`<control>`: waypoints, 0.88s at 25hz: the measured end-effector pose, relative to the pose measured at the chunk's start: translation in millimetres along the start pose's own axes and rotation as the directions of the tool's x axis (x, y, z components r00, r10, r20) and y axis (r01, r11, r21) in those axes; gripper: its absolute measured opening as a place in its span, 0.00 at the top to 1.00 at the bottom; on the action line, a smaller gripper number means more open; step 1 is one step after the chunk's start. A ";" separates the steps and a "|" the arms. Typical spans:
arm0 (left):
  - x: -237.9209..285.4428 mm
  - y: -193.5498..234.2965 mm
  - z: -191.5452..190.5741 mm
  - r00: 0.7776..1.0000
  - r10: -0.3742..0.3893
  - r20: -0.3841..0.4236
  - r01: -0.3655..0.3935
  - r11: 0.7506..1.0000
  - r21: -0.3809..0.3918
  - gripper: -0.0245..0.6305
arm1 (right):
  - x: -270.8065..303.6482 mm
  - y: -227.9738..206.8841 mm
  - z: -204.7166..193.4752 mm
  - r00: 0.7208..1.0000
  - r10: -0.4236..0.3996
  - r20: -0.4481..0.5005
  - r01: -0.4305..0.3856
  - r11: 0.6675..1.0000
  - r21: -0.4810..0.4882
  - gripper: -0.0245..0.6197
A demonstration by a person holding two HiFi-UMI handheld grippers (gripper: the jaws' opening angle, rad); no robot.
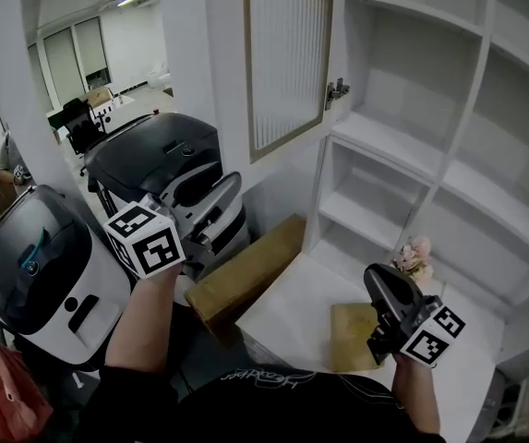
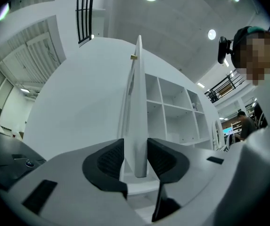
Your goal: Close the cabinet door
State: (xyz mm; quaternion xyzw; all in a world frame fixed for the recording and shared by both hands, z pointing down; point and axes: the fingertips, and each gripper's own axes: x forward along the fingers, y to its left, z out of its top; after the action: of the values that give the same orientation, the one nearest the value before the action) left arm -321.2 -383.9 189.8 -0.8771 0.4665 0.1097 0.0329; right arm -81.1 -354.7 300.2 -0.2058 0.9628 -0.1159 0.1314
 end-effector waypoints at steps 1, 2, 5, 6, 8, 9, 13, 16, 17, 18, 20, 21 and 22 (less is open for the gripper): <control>-0.2 0.5 -0.5 1.000 -0.010 -0.003 0.010 1.000 -0.003 0.71 | 1.6 -0.2 -1.3 1.000 -0.007 -0.001 0.007 1.000 0.000 0.88; -0.1 0.0 -0.6 1.000 -0.021 -0.006 0.021 1.000 -0.009 0.72 | 2.6 -0.4 -2.4 1.000 -0.015 -0.003 0.015 1.000 0.000 0.88; 1.2 -4.5 0.4 0.998 -0.064 -0.008 0.064 0.998 -0.012 0.78 | 4.2 0.3 -5.1 0.999 -0.040 -0.009 0.040 0.999 -0.008 0.88; 1.2 -5.6 0.6 0.997 -0.072 -0.006 0.072 0.997 -0.005 0.80 | 4.4 0.9 -6.2 0.999 -0.049 -0.010 0.048 0.999 -0.010 0.88; 1.0 -6.7 0.6 0.997 -0.071 -0.006 0.071 0.997 0.005 0.80 | 3.8 1.1 -8.2 0.997 -0.072 -0.009 0.071 0.997 -0.011 0.89; 1.0 -6.8 0.7 0.998 -0.066 -0.006 0.066 0.998 0.006 0.80 | 3.3 0.5 -9.3 0.996 -0.085 -0.007 0.085 0.996 -0.012 0.88; 0.5 -7.8 0.9 0.998 -0.061 -0.004 0.061 0.998 0.012 0.80 | 4.0 0.4 -18.2 0.992 -0.127 -0.009 0.127 0.992 -0.009 0.88; 0.6 -8.2 -0.3 0.998 -0.059 -0.005 0.059 0.998 0.024 0.80 | 6.9 1.2 -26.7 0.989 -0.146 -0.011 0.146 0.989 -0.001 0.88; 0.9 -7.8 -0.6 0.998 -0.058 -0.006 0.058 0.998 0.026 0.80 | 8.3 1.0 -29.3 0.988 -0.153 -0.012 0.153 0.988 0.003 0.89; 1.2 -7.5 -0.6 0.998 -0.058 -0.008 0.058 0.998 0.028 0.80 | 9.8 1.0 -31.3 0.987 -0.160 -0.012 0.160 0.987 0.006 0.88; 1.0 -8.1 -0.2 0.998 -0.061 -0.014 0.062 0.998 0.027 0.80 | 12.3 1.6 -33.9 0.985 -0.171 -0.013 0.171 0.985 0.010 0.89; 0.5 -8.9 0.0 0.998 -0.063 -0.016 0.064 0.998 0.026 0.80 | 13.2 1.9 -34.9 0.984 -0.175 -0.013 0.175 0.984 0.012 0.88; 0.2 -10.0 0.2 0.998 -0.064 -0.015 0.065 0.998 0.026 0.80 | 14.1 2.0 -35.8 0.984 -0.178 -0.013 0.179 0.984 0.013 0.88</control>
State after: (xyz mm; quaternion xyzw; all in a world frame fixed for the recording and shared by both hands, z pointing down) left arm -312.8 -378.4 189.2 -0.8919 0.4397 0.0960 0.0447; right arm -105.1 -352.9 330.4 -0.2896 0.9404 -0.1354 0.1162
